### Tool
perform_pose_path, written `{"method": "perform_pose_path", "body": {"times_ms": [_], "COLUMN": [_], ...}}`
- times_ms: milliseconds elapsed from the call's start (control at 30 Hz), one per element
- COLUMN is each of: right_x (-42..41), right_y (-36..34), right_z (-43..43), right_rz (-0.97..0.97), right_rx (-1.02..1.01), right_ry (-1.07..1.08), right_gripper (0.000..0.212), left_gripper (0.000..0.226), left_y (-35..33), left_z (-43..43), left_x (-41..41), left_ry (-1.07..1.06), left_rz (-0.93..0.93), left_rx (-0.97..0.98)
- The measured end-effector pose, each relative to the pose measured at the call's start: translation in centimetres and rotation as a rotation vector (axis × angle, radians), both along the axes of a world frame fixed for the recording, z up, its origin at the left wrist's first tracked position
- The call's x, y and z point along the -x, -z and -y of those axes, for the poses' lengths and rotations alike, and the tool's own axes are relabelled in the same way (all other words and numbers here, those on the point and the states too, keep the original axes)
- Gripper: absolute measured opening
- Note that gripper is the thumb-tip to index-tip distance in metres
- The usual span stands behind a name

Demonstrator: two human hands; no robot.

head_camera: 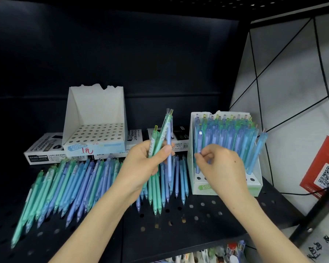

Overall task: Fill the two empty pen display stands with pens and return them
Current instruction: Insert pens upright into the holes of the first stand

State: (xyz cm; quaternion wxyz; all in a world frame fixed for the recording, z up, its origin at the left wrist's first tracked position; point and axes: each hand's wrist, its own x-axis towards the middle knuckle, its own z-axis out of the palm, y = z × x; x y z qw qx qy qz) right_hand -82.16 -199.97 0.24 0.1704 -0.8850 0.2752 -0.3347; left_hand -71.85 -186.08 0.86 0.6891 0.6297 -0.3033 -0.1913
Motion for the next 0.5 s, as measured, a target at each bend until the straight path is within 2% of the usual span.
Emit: {"method": "perform_pose_path", "body": {"times_ms": [67,167,233,300,400,500], "right_x": [0.4,1.4,1.7,1.2,0.8,1.6], "right_y": [-0.4,-1.6,-2.7,-3.4,-3.8,-4.0], "right_z": [0.0,-1.1,-2.1,-2.7,-2.8,-2.1], "right_rz": [-0.001,0.246,0.343,0.311,0.325,0.449], "right_rx": [0.051,0.155,-0.003,-0.210,-0.416,-0.556], "right_ry": [0.046,0.026,-0.161,-0.294,-0.388,-0.405], "right_gripper": [0.018,0.020,0.014,0.004,0.004,0.007], "left_gripper": [0.023,0.022,0.022,0.016,0.009,0.011], "left_y": [-0.1,-0.3,-0.4,-0.5,-0.5,-0.4], "left_z": [-0.1,-0.1,-0.2,-0.3,-0.3,-0.1], "left_x": [0.1,0.3,0.7,1.0,1.2,1.0], "left_ry": [0.018,0.082,0.132,0.187,0.214,0.172], "left_rz": [-0.002,0.020,0.058,0.092,0.106,0.081], "left_rx": [-0.003,-0.015,-0.044,-0.066,-0.078,-0.086]}}
